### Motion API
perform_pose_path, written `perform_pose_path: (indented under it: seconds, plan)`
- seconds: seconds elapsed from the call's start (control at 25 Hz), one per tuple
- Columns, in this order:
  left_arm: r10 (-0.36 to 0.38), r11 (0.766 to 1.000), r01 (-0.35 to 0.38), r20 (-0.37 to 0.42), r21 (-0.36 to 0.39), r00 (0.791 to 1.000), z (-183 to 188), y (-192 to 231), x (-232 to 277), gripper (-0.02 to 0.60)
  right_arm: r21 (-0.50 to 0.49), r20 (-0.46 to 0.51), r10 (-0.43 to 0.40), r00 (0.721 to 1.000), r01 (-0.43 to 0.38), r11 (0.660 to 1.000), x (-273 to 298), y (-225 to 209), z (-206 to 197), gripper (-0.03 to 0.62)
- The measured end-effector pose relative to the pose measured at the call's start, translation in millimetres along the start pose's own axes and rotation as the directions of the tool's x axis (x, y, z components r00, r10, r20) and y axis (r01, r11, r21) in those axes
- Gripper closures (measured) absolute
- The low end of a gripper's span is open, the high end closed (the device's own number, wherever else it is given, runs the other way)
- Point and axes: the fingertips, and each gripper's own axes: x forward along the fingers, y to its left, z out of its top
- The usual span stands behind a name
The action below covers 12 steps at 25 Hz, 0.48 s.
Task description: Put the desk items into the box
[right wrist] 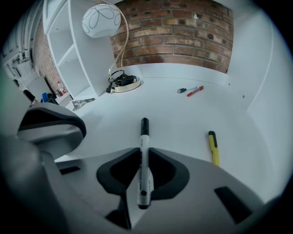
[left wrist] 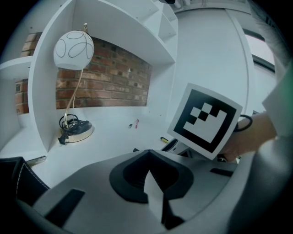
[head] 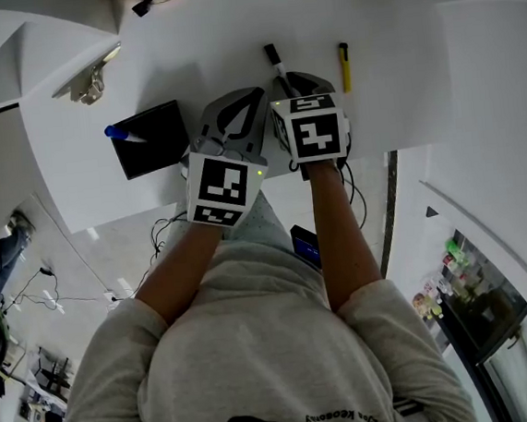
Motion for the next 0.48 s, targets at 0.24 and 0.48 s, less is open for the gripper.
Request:
perform_pose_path:
  seconds: [0.24, 0.48]
  plan:
    - [-0.012, 1.0, 0.011, 0.004, 0.009, 1.0, 3, -4, -4, 0.577, 0.031, 0.066, -0.017, 0.998, 0.015, 0.999, -10, 1, 3, 0.517]
    - [-0.02, 1.0, 0.019, 0.016, 0.019, 1.0, 9, -6, -11, 0.577, 0.059, 0.176, -0.057, 0.983, 0.047, 0.997, -32, 4, 14, 0.517]
